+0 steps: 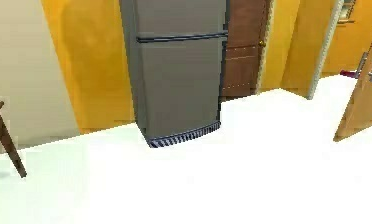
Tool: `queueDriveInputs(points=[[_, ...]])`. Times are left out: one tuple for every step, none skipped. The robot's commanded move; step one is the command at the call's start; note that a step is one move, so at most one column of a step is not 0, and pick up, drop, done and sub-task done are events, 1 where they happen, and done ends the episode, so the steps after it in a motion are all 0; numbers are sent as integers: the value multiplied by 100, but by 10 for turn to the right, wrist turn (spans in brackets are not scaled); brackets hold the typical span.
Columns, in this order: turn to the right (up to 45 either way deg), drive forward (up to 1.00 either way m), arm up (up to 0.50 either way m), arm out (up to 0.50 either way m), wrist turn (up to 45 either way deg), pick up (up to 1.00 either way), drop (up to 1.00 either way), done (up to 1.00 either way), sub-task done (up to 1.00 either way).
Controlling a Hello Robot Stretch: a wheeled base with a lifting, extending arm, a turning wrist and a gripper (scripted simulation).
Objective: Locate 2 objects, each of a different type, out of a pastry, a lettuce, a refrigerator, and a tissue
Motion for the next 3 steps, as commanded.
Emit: queueDriveInputs(points=[[-180,0,0,0,0,0,0,0,0],[0,100,0,0,0,0,0,0,0],[-120,0,0,0,0,0,0,0,0]])
